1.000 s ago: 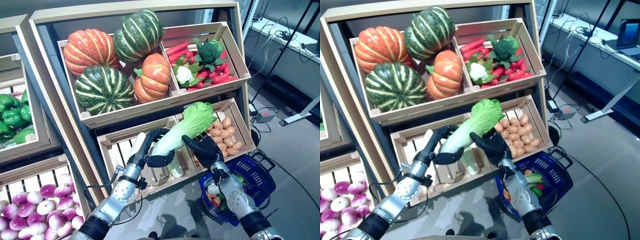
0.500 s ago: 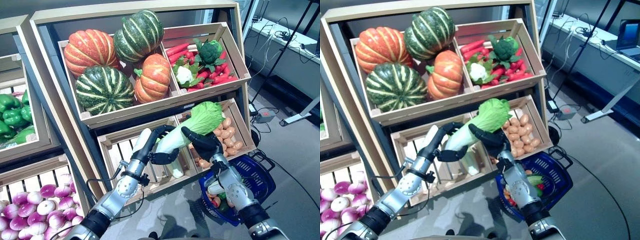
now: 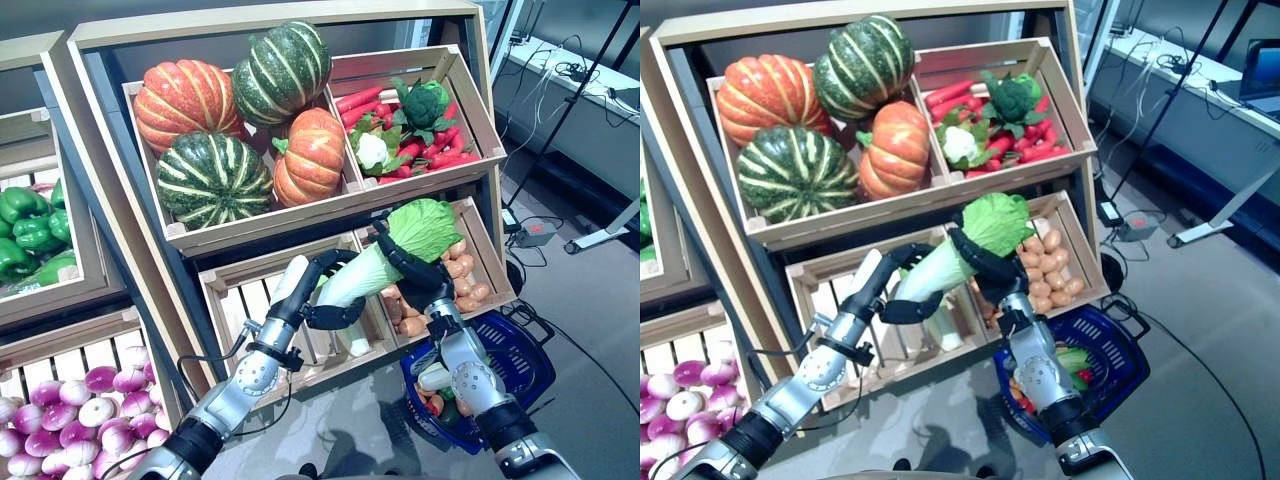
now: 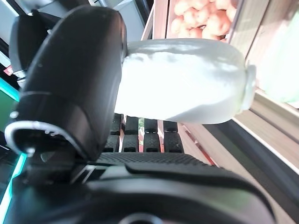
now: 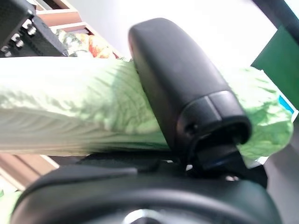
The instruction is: Put vegetables into the basket
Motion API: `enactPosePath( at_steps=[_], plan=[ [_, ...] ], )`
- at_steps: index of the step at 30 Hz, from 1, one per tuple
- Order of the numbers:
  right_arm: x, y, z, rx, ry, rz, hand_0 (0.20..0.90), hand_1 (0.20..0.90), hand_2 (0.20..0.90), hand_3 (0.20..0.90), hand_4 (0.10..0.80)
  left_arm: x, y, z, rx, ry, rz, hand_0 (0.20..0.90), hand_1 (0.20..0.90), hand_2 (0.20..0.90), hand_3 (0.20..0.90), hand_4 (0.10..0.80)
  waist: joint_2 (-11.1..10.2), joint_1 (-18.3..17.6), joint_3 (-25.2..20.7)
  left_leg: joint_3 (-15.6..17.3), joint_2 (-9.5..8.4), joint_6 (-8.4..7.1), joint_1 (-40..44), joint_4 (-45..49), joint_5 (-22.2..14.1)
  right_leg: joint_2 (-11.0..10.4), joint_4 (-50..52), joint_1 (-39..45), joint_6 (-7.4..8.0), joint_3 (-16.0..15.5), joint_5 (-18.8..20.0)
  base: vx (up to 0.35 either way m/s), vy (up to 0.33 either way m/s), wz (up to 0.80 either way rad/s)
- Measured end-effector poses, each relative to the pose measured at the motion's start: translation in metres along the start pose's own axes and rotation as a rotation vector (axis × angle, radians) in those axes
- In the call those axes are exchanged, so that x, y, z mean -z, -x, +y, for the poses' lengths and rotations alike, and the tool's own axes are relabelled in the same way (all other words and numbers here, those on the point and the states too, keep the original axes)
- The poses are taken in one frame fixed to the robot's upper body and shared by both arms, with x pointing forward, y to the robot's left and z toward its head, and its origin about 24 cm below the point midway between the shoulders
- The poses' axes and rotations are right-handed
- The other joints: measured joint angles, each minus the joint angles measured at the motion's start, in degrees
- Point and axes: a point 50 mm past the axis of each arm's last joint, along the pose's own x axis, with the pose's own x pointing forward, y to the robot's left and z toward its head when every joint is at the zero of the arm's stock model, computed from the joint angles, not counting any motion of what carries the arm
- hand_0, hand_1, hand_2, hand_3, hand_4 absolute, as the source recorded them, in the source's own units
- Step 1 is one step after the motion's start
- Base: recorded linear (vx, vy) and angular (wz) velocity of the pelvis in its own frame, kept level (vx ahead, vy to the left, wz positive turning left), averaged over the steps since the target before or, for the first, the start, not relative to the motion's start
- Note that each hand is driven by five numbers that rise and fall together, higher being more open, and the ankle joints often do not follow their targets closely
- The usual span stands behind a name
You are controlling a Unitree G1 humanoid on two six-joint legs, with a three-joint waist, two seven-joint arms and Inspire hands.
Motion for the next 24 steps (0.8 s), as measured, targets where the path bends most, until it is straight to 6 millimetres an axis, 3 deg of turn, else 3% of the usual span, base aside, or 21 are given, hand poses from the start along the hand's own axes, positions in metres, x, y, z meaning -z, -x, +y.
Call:
enactPosePath(
  at_steps=[12, 13, 14, 20, 24],
  plan=[
    [-0.005, 0.0, 0.0, -0.004, 0.008, -0.046, 0.3, 0.3, 0.3, 0.3, 0.4, -0.005, -0.001, -0.005, 0.003, 0.024, -0.025, 0.3, 0.3, 0.3, 0.3, 0.4, 0.76, -0.09, -0.08, 0.0, 0.02, 0.0, -0.07, 0.0, 0.0, 0.02, 0.0, -0.09, 0.0, 0.01, 0.0, 0.0, 0.0, 0.0],
    [-0.005, 0.0, 0.0, -0.004, 0.008, -0.046, 0.3, 0.3, 0.3, 0.3, 0.4, -0.005, -0.001, -0.005, 0.002, 0.024, -0.025, 0.531, 0.531, 0.531, 0.531, 0.554, 0.76, -0.09, -0.09, 0.0, 0.02, 0.0, -0.09, 0.0, 0.0, 0.02, 0.0, -0.11, 0.0, 0.02, 0.0, 0.0, 0.0, 0.0],
    [-0.005, 0.0, 0.0, -0.004, 0.009, -0.046, 0.3, 0.3, 0.3, 0.3, 0.4, -0.005, -0.001, -0.005, 0.002, 0.024, -0.025, 0.9, 0.9, 0.9, 0.9, 0.8, 0.76, -0.14, -0.09, 0.01, 0.02, 0.0, -0.11, 0.0, 0.0, 0.02, 0.0, -0.13, 0.0, 0.03, 0.0, 0.0, 0.0, 0.0],
    [-0.007, 0.0, -0.001, -0.001, 0.012, -0.053, 0.3, 0.3, 0.3, 0.3, 0.4, -0.005, -0.001, -0.006, 0.015, 0.042, -0.02, 0.9, 0.9, 0.9, 0.9, 0.8, 0.77, -0.27, -0.09, 0.02, 0.02, 0.0, -0.12, 0.0, 0.0, 0.01, 0.0, -0.14, 0.0, 0.03, 0.0, 0.0, 0.0, 0.0],
    [-0.013, -0.001, -0.002, 0.002, 0.021, -0.08, 0.3, 0.3, 0.3, 0.3, 0.4, 0.001, 0.003, -0.018, 0.1, 0.039, 0.024, 0.9, 0.9, 0.9, 0.9, 0.8, 1.02, -0.44, -0.26, 0.1, -0.02, 0.01, -0.12, 0.0, 0.0, -0.01, 0.0, -0.19, 0.0, 0.11, 0.0, 0.0, 0.0, 0.0]
  ],
)
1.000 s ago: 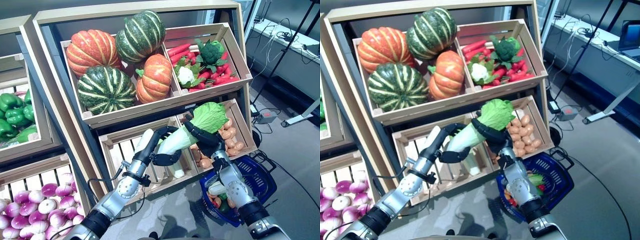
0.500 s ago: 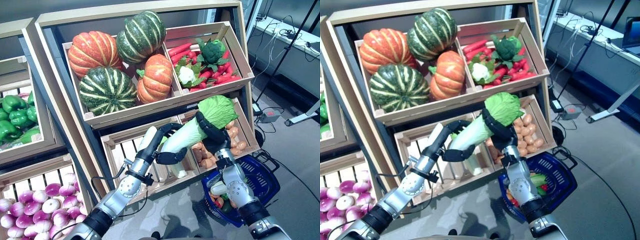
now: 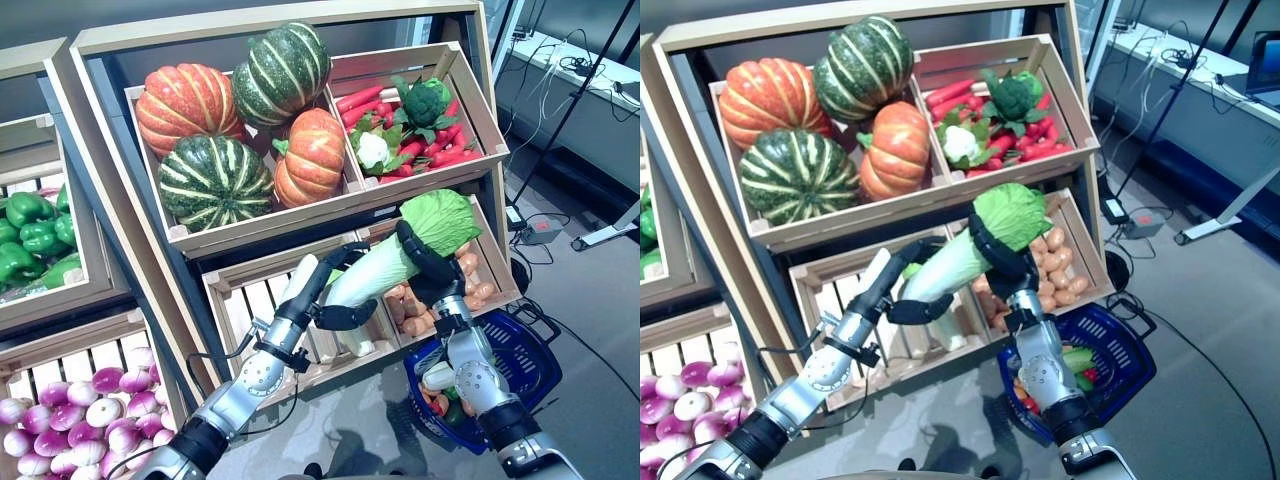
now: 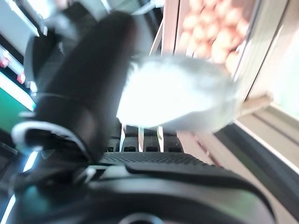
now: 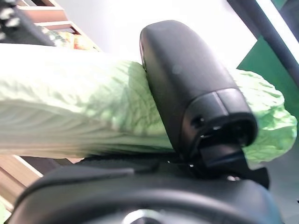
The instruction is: Put vegetables into the basket
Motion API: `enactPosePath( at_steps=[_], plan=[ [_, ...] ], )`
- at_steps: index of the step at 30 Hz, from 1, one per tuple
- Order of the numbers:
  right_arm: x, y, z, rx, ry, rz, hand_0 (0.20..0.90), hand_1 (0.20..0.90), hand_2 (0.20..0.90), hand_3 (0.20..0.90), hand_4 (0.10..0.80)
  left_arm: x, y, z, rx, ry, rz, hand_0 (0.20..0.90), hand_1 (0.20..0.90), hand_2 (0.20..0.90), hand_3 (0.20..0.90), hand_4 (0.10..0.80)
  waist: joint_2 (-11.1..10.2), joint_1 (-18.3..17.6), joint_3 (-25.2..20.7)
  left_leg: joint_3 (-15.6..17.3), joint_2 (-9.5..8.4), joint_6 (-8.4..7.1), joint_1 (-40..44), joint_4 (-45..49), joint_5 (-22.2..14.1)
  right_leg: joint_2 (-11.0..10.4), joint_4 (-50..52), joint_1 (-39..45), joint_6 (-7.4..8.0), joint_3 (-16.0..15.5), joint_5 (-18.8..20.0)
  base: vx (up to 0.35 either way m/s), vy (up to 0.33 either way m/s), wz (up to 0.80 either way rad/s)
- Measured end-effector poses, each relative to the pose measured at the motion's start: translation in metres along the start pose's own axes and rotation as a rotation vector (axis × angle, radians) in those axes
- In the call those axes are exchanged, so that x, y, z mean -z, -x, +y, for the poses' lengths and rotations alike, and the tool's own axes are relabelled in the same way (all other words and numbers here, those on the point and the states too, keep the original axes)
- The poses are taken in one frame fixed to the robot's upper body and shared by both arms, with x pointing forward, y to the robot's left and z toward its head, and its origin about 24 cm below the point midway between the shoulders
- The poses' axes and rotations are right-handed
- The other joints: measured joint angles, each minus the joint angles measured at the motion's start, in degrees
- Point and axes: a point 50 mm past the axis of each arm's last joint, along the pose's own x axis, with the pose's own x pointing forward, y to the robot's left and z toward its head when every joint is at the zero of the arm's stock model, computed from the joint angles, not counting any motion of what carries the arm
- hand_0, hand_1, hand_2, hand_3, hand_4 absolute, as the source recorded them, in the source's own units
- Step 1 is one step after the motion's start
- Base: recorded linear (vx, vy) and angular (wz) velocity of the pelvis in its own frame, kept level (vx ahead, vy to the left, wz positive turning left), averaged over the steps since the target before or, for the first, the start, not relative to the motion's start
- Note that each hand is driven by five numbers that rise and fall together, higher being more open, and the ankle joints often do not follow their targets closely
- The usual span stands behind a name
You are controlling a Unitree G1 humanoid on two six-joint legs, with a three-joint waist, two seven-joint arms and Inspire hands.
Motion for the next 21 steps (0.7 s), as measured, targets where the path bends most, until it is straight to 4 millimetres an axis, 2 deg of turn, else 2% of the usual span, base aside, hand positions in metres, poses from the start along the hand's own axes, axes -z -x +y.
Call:
enactPosePath(
  at_steps=[3, 6, 9, 12, 16, 21],
  plan=[
    [-0.007, 0.001, -0.004, 0.004, 0.03, -0.002, 0.3, 0.3, 0.3, 0.3, 0.4, 0.01, 0.005, -0.003, 0.022, 0.017, 0.068, 0.9, 0.9, 0.9, 0.9, 0.8, 0.09, -0.18, -0.07, 0.1, 0.07, 0.0, -0.09, 0.0, 0.0, 0.08, 0.01, -0.17, 0.0, 0.1, 0.0, 0.012, 0.001, -0.01],
    [-0.019, 0.001, -0.01, 0.024, 0.043, -0.044, 0.3, 0.3, 0.3, 0.3, 0.4, 0.029, 0.015, -0.008, 0.034, 0.053, 0.179, 0.9, 0.9, 0.9, 0.9, 0.8, 0.2, -0.35, -0.13, 0.41, 0.09, 0.0, -0.22, -0.01, 0.0, 0.12, 0.01, -0.43, -0.03, 0.51, 0.03, 0.028, 0.003, -0.05],
    [-0.034, 0.001, -0.017, 0.055, 0.05, -0.11, 0.3, 0.3, 0.3, 0.3, 0.4, 0.057, 0.036, -0.015, 0.077, 0.044, 0.333, 0.9, 0.9, 0.9, 0.9, 0.8, 0.19, -1.07, -0.13, 0.62, 0.09, 0.01, -0.22, -0.01, -0.02, 0.15, 0.01, -0.58, -0.02, 1.36, 0.04, 0.003, 0.005, -0.04],
    [-0.045, 0.005, -0.027, 0.097, 0.075, -0.146, 0.3, 0.3, 0.3, 0.3, 0.4, 0.075, 0.058, -0.024, 0.133, 0.056, 0.45, 0.9, 0.9, 0.9, 0.9, 0.8, 0.17, -1.43, -0.14, 1.3, 0.09, 0.06, -0.2, -0.02, -0.05, 0.13, 0.0, -0.73, 0.05, 1.65, 0.1, -0.005, 0.004, -0.06],
    [-0.048, 0.016, -0.048, 0.178, 0.119, -0.115, 0.3, 0.3, 0.3, 0.3, 0.4, 0.095, 0.082, -0.032, 0.162, 0.085, 0.589, 0.9, 0.9, 0.9, 0.9, 0.8, -0.07, -1.81, -0.12, 1.88, 0.15, 0.12, -0.13, -0.03, -0.1, 0.2, 0.0, -1.13, 0.02, 2.79, 0.43, 0.008, -0.012, -0.12],
    [-0.047, 0.039, -0.074, 0.309, 0.137, -0.095, 0.3, 0.3, 0.3, 0.3, 0.4, 0.11, 0.097, -0.03, 0.103, 0.122, 0.693, 0.9, 0.9, 0.9, 0.9, 0.8, -0.59, -1.86, -0.05, 2.95, 0.26, 0.12, -0.09, -0.03, -0.1, 0.31, -0.01, -1.56, -0.01, 3.85, 0.79, 0.006, -0.023, -0.11]
  ],
)
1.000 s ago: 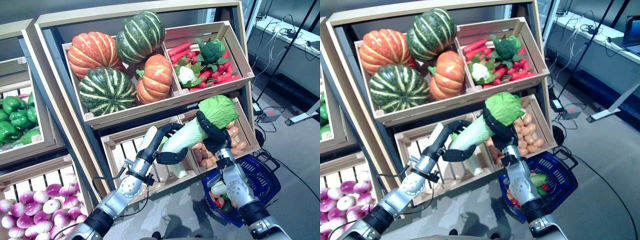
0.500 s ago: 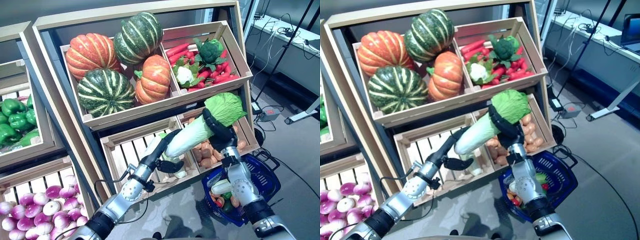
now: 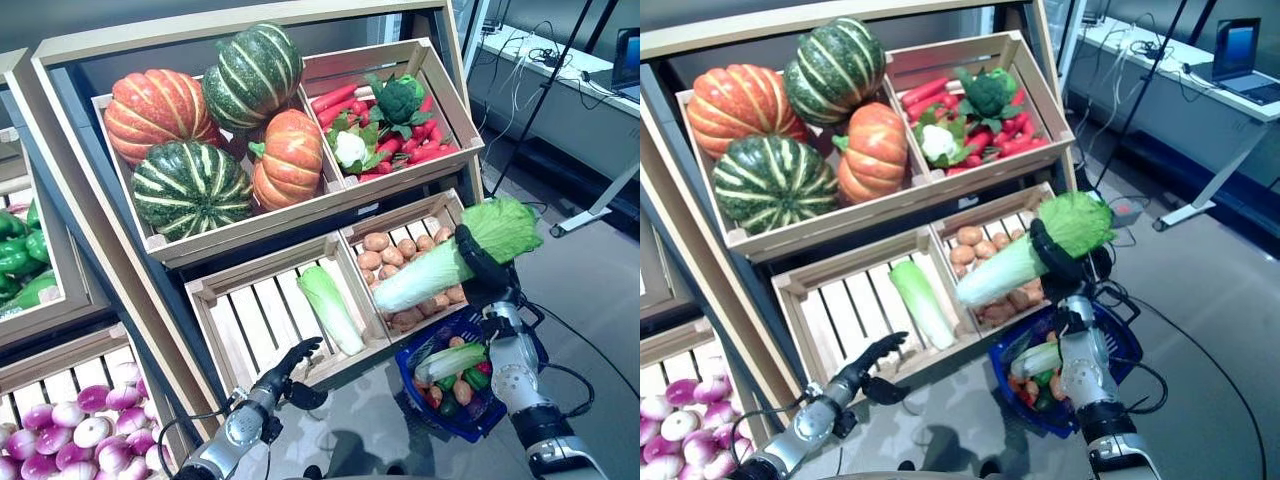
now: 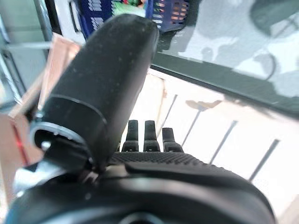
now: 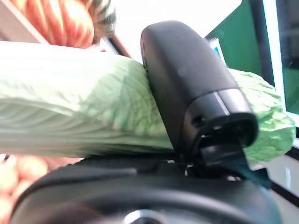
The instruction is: Put vegetables into the basket
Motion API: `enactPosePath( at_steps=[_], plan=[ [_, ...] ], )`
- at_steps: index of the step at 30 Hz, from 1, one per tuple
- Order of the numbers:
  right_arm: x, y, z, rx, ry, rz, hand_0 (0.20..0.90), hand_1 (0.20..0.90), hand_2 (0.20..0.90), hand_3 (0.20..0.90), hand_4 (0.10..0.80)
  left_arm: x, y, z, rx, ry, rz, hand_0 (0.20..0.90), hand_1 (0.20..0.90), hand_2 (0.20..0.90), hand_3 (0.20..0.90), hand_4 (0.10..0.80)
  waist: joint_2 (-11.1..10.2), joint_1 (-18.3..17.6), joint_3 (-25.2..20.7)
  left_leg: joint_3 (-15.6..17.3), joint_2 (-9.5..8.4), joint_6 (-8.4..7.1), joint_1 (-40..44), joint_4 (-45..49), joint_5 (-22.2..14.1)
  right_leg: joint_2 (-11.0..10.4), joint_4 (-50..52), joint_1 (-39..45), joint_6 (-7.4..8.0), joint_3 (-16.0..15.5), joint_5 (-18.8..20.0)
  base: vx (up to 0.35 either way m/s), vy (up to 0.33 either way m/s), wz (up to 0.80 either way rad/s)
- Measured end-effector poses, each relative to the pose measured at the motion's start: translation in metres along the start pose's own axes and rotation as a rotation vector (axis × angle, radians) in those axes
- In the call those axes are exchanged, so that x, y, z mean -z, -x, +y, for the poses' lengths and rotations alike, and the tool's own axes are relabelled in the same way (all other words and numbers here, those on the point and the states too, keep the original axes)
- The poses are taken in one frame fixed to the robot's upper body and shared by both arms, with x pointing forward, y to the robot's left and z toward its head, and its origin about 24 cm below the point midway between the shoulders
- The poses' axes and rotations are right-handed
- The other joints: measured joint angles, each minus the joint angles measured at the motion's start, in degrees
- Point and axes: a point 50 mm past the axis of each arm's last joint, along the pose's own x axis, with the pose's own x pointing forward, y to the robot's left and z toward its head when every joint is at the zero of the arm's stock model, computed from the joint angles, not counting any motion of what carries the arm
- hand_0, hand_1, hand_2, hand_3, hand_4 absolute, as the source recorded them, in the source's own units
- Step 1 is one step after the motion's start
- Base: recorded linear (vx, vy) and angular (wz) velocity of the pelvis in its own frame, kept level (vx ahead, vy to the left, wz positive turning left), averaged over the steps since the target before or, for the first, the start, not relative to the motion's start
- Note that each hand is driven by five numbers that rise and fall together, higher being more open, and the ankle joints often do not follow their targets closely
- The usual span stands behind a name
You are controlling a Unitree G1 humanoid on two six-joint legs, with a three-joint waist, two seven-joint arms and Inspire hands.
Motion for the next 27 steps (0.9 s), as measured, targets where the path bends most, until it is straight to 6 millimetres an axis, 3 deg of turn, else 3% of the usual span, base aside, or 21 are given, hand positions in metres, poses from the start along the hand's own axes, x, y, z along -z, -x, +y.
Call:
enactPosePath(
  at_steps=[7, 12, 16, 22, 24, 27],
  plan=[
    [-0.011, 0.013, -0.043, 0.229, 0.119, 0.015, 0.3, 0.3, 0.3, 0.3, 0.4, 0.003, 0.001, 0.018, -0.103, 0.028, 0.014, 0.9, 0.9, 0.9, 0.9, 0.8, -0.88, -1.12, 0.41, 0.48, 0.0, 0.02, 0.15, -0.01, -0.01, -0.02, -0.02, -0.07, 0.08, 0.46, 0.26, 0.02, -0.03, -0.03],
    [-0.043, 0.032, -0.09, 0.476, 0.238, -0.001, 0.3, 0.3, 0.3, 0.3, 0.4, -0.012, 0.001, 0.031, -0.124, 0.02, -0.061, 0.9, 0.9, 0.9, 0.9, 0.8, -1.18, -1.19, 0.66, 0.68, -0.01, 0.09, 0.2, -0.02, -0.06, -0.02, -0.02, -0.09, 0.11, 0.59, 0.29, 0.042, -0.075, -0.01],
    [-0.069, 0.041, -0.109, 0.617, 0.365, -0.013, 0.3, 0.3, 0.3, 0.3, 0.4, -0.029, 0.002, 0.046, -0.144, 0.067, -0.137, 0.9, 0.9, 0.9, 0.9, 0.8, -0.98, -1.24, 1.63, 1.38, 0.07, 0.09, 0.22, -0.01, -0.06, -0.01, 0.0, -0.32, 0.09, 0.76, 0.55, -0.036, -0.073, -0.08],
    [-0.092, 0.045, -0.121, 0.792, 0.421, -0.078, 0.3, 0.3, 0.3, 0.3, 0.4, -0.052, -0.003, 0.059, -0.192, 0.198, -0.229, 0.9, 0.9, 0.9, 0.9, 0.8, -0.14, -1.25, 6.36, 1.68, -0.01, 0.09, -2.64, 1.89, -0.07, -0.16, 0.34, -2.71, -0.17, 0.95, 1.32, -0.175, -0.064, -0.05],
    [-0.102, 0.037, -0.118, 0.83, 0.418, -0.122, 0.3, 0.3, 0.3, 0.3, 0.4, -0.064, -0.006, 0.064, -0.202, 0.204, -0.268, 0.9, 0.9, 0.9, 0.9, 0.8, 0.57, -1.2, 8.65, 1.61, -0.08, 0.17, -5.41, 3.85, -0.11, -0.22, 0.71, -4.66, -0.24, 0.74, 2.21, -0.292, -0.028, 0.01],
    [-0.131, 0.001, -0.093, 0.808, 0.443, -0.238, 0.3, 0.3, 0.3, 0.3, 0.4, -0.106, -0.018, 0.085, -0.244, 0.174, -0.401, 0.9, 0.9, 0.9, 0.9, 0.8, 2.52, -1.26, 15.69, 1.46, -0.11, 0.5, -12.6, 11.0, -0.97, -1.11, 6.84, -11.28, -0.78, -0.54, 1.74, -0.233, -0.012, 0.03]
  ],
)
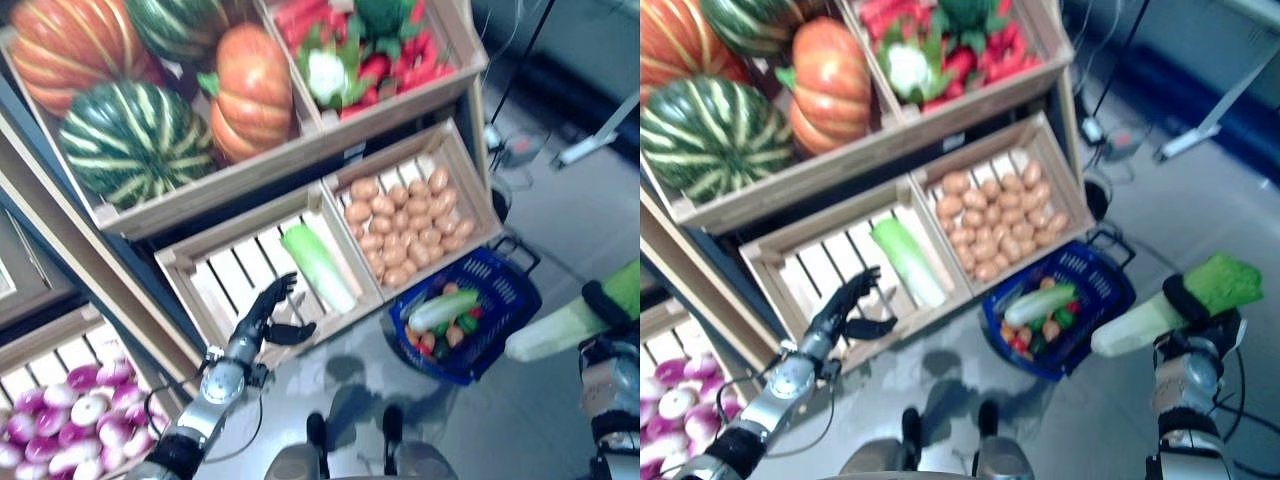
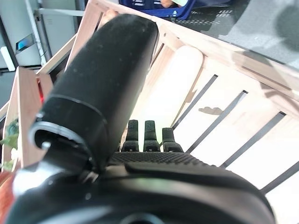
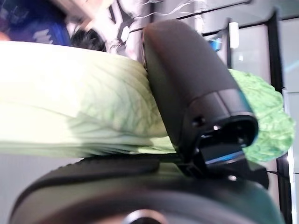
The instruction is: Put vegetables into the basket
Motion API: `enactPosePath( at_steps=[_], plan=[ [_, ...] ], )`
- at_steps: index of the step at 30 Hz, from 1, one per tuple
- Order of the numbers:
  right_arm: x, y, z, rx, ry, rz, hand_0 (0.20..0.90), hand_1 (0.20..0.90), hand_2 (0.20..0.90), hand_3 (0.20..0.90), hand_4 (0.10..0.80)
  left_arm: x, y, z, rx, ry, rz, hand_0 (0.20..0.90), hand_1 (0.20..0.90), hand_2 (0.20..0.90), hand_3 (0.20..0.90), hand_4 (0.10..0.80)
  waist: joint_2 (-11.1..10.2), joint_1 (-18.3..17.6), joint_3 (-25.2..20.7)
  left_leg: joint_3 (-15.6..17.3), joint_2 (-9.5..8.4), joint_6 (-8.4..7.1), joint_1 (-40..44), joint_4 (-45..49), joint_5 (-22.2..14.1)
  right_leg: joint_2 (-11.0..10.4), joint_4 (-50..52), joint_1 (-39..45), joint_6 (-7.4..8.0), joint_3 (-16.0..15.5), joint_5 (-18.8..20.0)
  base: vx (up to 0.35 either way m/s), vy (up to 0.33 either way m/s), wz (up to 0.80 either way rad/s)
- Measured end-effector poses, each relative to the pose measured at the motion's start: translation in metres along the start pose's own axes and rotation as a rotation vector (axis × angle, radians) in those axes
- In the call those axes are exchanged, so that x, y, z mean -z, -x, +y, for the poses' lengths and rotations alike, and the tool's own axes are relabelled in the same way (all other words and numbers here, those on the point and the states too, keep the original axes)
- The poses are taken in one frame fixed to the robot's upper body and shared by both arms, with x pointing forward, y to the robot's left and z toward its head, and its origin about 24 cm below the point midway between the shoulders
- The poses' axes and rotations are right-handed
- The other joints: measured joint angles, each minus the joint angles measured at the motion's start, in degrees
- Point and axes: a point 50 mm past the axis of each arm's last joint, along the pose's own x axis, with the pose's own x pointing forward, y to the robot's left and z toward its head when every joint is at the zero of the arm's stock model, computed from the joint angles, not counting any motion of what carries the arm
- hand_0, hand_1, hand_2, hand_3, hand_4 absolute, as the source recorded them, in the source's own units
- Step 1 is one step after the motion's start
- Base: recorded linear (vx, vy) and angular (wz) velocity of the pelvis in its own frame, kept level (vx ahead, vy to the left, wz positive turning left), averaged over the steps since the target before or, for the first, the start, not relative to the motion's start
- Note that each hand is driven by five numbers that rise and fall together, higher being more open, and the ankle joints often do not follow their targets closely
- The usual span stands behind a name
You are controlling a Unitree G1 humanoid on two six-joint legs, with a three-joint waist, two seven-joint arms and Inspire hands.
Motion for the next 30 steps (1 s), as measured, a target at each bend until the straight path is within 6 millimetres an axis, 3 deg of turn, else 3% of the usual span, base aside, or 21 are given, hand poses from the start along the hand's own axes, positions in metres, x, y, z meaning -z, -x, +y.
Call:
enactPosePath(
  at_steps=[3, 8, 10, 16, 17, 18, 23, 30],
  plan=[
    [-0.02, -0.007, 0.031, -0.037, -0.055, -0.054, 0.3, 0.3, 0.3, 0.3, 0.4, -0.023, -0.016, 0.006, -0.031, -0.012, -0.088, 0.9, 0.9, 0.9, 0.9, 0.8, 1.26, 0.32, 4.47, 0.01, 0.21, 0.37, -4.17, 6.77, -2.39, -0.99, 9.52, -5.4, -0.69, -2.23, -3.54, -0.121, -0.003, 0.0],
    [-0.03, -0.009, 0.045, -0.055, -0.086, -0.076, 0.3, 0.3, 0.3, 0.3, 0.4, -0.038, -0.019, 0.008, -0.049, -0.01, -0.161, 0.9, 0.9, 0.9, 0.9, 0.8, 1.34, 1.63, 6.06, -0.18, -0.04, 1.01, -13.09, 22.36, -9.33, -4.58, 28.48, -15.96, -1.6, -1.91, -12.23, -0.063, 0.014, 0.05],
    [-0.032, -0.009, 0.049, -0.062, -0.096, -0.082, 0.3, 0.3, 0.3, 0.3, 0.4, -0.038, -0.019, 0.008, -0.061, -0.009, -0.16, 0.9, 0.9, 0.9, 0.9, 0.8, 1.57, 1.67, 6.21, -0.5, -0.13, 1.06, -15.08, 24.76, -9.94, -4.89, 30.69, -18.04, -1.66, -1.64, -12.82, -0.092, 0.082, -0.03],
    [-0.061, -0.012, 0.083, -0.139, -0.132, -0.146, 0.3, 0.3, 0.3, 0.3, 0.4, -0.038, -0.015, -0.003, -0.058, -0.001, -0.183, 0.9, 0.9, 0.9, 0.9, 0.8, 3.45, 1.39, 7.76, 3.41, 0.04, 2.27, -20.72, 31.76, -12.25, -9.02, 38.09, -25.94, -1.64, -2.18, -13.71, -0.05, 0.092, -0.31],
    [-0.063, -0.012, 0.085, -0.145, -0.124, -0.15, 0.865, 0.865, 0.865, 0.865, 0.776, -0.041, -0.014, -0.003, -0.061, 0.004, -0.198, 0.9, 0.9, 0.9, 0.9, 0.8, 3.64, 1.36, 7.81, 3.61, 0.13, 2.42, -21.52, 32.87, -13.02, -9.3, 39.5, -26.86, -1.67, -2.2, -14.22, -0.039, 0.02, -0.17],
    [-0.063, -0.013, 0.086, -0.148, -0.106, -0.146, 0.9, 0.9, 0.9, 0.9, 0.8, -0.044, -0.015, -0.004, -0.067, 0.012, -0.219, 0.9, 0.9, 0.9, 0.9, 0.8, 3.93, 1.18, 7.83, 3.66, 0.16, 2.5, -22.73, 34.78, -13.87, -9.63, 41.34, -28.06, -1.76, -1.9, -14.95, -0.064, 0.001, -0.05],
    [-0.072, -0.019, 0.087, -0.153, -0.019, -0.135, 0.9, 0.9, 0.9, 0.9, 0.8, -0.065, -0.017, -0.004, -0.085, 0.043, -0.31, 0.9, 0.9, 0.9, 0.9, 0.8, 4.63, 1.34, 7.84, 3.02, 0.46, 2.46, -29.13, 43.64, -17.0, -10.64, 50.18, -34.38, -2.28, -0.72, -18.24, -0.041, -0.038, 0.06],
    [-0.074, -0.019, 0.091, -0.168, -0.023, -0.126, 0.9, 0.9, 0.9, 0.9, 0.8, -0.068, -0.018, -0.003, -0.089, 0.06, -0.318, 0.9, 0.9, 0.9, 0.9, 0.8, 4.74, 1.22, 7.85, 1.56, 0.41, 2.03, -31.85, 46.15, -17.39, -10.55, 52.86, -36.89, -2.79, -0.76, -19.12, -0.023, 0.001, 0.03]
  ],
)
